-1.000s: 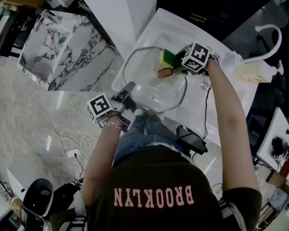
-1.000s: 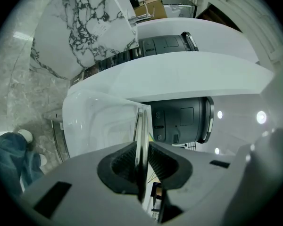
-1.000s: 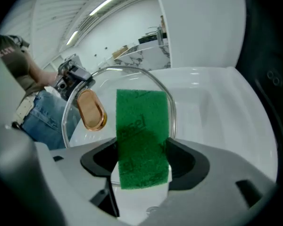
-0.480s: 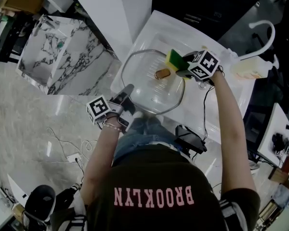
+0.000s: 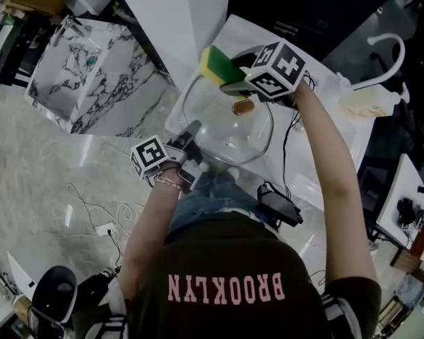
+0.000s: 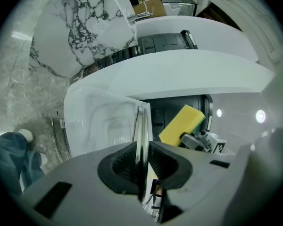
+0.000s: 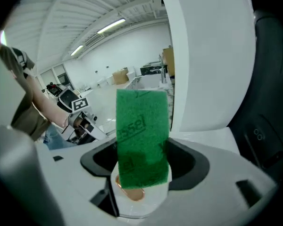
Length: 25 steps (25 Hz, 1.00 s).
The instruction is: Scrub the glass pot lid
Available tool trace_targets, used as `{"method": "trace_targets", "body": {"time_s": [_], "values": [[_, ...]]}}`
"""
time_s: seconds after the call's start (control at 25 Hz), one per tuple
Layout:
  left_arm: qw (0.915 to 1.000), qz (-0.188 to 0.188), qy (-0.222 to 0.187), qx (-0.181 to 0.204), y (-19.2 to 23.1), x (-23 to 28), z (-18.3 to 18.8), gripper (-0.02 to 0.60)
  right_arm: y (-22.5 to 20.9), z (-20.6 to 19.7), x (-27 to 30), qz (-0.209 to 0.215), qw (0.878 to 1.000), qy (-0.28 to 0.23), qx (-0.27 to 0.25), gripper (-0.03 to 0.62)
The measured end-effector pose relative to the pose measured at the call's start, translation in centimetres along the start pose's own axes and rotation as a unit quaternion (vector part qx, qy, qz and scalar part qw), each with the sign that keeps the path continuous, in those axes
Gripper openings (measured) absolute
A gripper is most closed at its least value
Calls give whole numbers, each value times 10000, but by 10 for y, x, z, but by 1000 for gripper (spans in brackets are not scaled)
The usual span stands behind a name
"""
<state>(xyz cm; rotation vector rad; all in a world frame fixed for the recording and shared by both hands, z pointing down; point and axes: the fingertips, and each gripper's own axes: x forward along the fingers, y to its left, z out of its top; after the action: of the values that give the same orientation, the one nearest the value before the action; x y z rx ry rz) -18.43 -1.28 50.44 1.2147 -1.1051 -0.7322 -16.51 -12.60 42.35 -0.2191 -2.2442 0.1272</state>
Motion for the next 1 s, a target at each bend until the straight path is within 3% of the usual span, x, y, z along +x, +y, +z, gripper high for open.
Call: {"method": "trace_targets", "body": {"time_s": [0.12, 0.28, 0.64, 1.0], "values": [[10000, 19, -2, 24, -1, 0, -1, 54, 12, 5, 35, 385, 9982, 411, 197, 295], [10000, 65, 1, 62, -1, -1, -1, 55, 22, 1, 77, 519, 9926, 1024, 385, 295], [9999, 125, 69, 34, 2, 0, -3, 55, 19, -7, 122, 251, 9694, 2354, 646, 295], [9999, 128, 58, 101, -2, 3, -3, 55, 4, -12, 125, 361, 9613, 2647, 672, 295]]}}
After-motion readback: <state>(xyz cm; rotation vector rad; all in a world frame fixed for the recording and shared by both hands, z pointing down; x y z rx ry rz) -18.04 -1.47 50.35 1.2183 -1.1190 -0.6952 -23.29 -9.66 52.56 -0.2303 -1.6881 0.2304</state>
